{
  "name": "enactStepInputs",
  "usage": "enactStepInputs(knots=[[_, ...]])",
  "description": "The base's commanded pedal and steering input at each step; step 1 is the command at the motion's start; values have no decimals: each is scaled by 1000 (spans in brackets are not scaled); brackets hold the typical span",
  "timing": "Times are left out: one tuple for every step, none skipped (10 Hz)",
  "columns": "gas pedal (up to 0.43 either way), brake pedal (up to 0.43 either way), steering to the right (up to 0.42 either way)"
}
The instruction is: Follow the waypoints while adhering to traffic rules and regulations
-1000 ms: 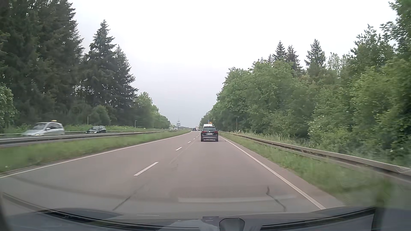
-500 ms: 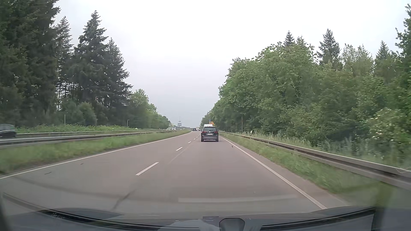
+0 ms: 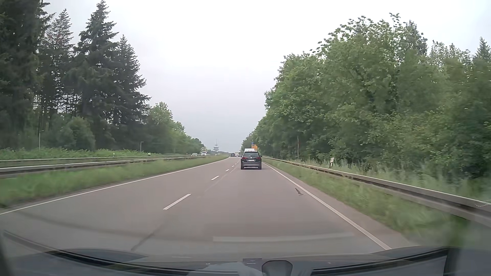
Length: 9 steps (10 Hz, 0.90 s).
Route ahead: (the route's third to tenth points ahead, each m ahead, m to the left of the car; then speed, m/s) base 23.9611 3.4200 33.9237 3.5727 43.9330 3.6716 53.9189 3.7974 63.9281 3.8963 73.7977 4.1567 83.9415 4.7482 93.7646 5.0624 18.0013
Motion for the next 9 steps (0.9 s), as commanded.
enactStepInputs(knots=[[189, 0, -3], [189, 0, -3], [189, 0, -3], [189, 0, -3], [189, 0, -3], [189, 0, -3], [189, 0, -3], [189, 0, -3], [189, 0, -3]])
